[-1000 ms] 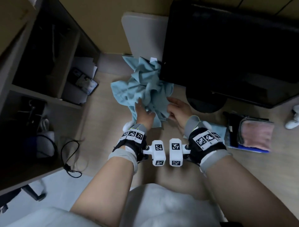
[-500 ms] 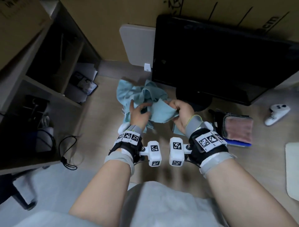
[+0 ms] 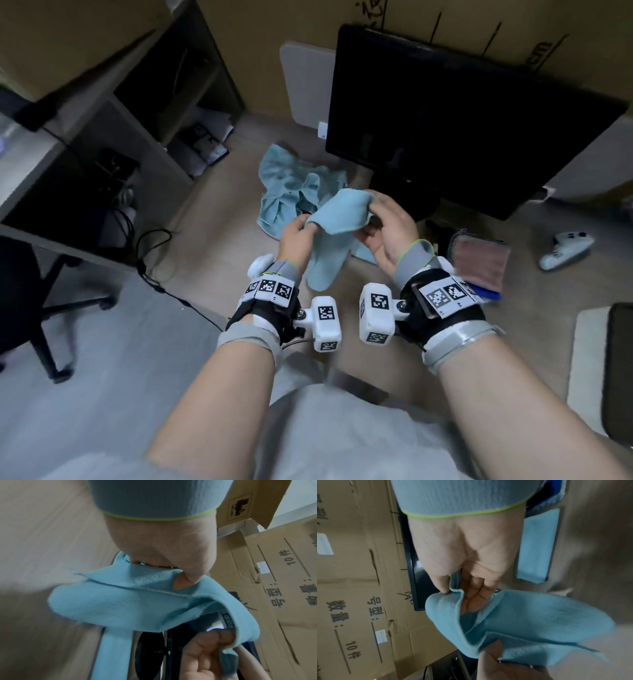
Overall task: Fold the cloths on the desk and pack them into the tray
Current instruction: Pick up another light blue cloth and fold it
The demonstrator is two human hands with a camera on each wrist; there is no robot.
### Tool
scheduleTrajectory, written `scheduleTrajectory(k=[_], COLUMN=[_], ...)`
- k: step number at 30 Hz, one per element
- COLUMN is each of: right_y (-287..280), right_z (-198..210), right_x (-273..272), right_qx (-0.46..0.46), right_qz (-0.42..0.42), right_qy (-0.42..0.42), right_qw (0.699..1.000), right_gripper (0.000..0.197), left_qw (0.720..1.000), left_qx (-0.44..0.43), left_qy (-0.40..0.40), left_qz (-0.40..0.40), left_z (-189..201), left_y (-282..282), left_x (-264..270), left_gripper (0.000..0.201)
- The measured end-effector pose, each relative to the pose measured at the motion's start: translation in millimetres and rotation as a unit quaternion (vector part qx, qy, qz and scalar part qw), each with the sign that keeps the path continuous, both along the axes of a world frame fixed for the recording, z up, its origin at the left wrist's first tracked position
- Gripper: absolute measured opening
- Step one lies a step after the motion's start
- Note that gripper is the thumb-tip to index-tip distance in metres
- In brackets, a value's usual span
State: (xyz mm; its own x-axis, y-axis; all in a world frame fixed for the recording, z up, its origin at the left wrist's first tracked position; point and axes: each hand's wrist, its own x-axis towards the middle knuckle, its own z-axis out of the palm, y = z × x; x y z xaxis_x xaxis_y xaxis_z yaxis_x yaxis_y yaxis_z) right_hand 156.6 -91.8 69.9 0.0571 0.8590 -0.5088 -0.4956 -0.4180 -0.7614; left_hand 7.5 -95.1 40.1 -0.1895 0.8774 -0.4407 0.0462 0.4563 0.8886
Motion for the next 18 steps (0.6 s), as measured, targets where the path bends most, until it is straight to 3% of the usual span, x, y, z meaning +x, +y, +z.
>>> scheduleTrajectory(k=[3, 8, 14, 18], right_y=[-35, -85, -116, -119], right_z=[-5, -5, 13, 24], right_x=[29, 59, 88, 93], right_qx=[0.01, 0.02, 0.056, 0.065], right_qz=[0.009, 0.003, -0.025, -0.046], right_qy=[0.002, -0.014, 0.002, -0.024], right_qw=[1.0, 1.0, 0.998, 0.996], right_gripper=[0.014, 0.02, 0.026, 0.032], left_qw=[1.0, 0.998, 0.979, 0.981], left_qx=[0.005, 0.016, 0.049, 0.083], left_qy=[-0.014, -0.019, -0.069, -0.01], left_qz=[0.0, -0.05, -0.185, -0.172], left_z=[2, 10, 27, 33], left_y=[-38, -81, -107, -102], left_x=[28, 61, 93, 100], left_gripper=[0.012, 0.039, 0.033, 0.008])
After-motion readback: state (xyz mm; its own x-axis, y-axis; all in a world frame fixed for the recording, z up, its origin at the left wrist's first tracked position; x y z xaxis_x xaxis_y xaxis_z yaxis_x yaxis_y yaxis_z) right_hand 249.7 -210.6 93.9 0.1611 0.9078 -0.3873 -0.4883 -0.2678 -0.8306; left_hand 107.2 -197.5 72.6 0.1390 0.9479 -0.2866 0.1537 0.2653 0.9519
